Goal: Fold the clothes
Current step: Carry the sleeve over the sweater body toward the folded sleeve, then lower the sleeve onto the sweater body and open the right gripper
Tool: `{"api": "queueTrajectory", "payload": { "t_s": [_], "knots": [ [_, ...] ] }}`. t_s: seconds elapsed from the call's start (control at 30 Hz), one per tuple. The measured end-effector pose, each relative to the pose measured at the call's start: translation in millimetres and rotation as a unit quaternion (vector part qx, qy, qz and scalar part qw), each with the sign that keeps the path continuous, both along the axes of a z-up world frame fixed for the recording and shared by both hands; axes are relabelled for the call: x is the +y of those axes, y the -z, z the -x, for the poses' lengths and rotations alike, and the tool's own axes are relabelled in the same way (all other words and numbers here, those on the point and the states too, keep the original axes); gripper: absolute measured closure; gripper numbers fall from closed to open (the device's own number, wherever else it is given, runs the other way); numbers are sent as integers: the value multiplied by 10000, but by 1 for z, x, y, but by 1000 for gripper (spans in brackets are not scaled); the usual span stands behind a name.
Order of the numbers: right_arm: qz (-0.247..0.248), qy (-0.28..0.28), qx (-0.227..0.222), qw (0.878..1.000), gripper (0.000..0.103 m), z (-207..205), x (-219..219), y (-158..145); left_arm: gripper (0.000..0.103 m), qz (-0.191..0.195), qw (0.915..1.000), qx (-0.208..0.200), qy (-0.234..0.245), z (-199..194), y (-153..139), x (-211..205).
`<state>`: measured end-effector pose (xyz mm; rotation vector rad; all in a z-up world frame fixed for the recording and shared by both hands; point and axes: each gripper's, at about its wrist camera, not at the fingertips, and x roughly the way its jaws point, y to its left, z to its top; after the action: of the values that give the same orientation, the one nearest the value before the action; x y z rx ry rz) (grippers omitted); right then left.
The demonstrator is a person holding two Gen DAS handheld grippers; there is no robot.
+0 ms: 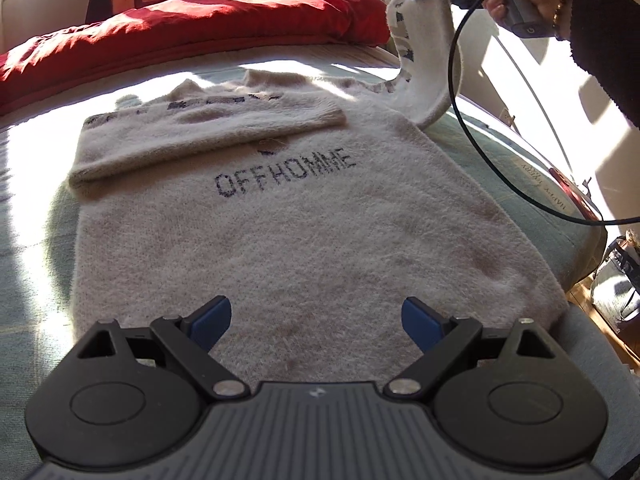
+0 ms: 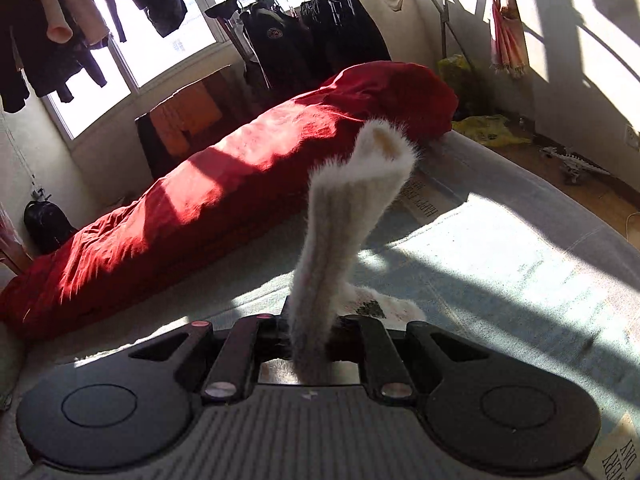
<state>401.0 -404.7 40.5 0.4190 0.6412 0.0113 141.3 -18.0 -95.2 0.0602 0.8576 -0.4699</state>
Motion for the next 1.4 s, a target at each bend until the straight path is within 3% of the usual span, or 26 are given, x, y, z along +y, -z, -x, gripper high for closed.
{"api": "queueTrajectory", "payload": {
  "t_s": [0.5,0.77,1.13,1.27,1.4],
  "knots": [
    [545,-1023,181,9931,90,-19,124,-7,11,343,9986,-139,-366,7,-3,39],
    [1132,-1623,371,9795,90,-24,190,9,11,424,9980,-118,-448,8,-1,51],
    [2107,-2369,552,9468,90,-24,266,48,11,443,9976,-49,-526,8,5,59],
    [2501,-2582,537,9316,90,-20,293,65,11,455,9979,-15,-471,10,7,58],
    [3129,-2764,449,9075,90,-13,323,88,11,451,9980,14,-439,10,8,58]
  ]
}}
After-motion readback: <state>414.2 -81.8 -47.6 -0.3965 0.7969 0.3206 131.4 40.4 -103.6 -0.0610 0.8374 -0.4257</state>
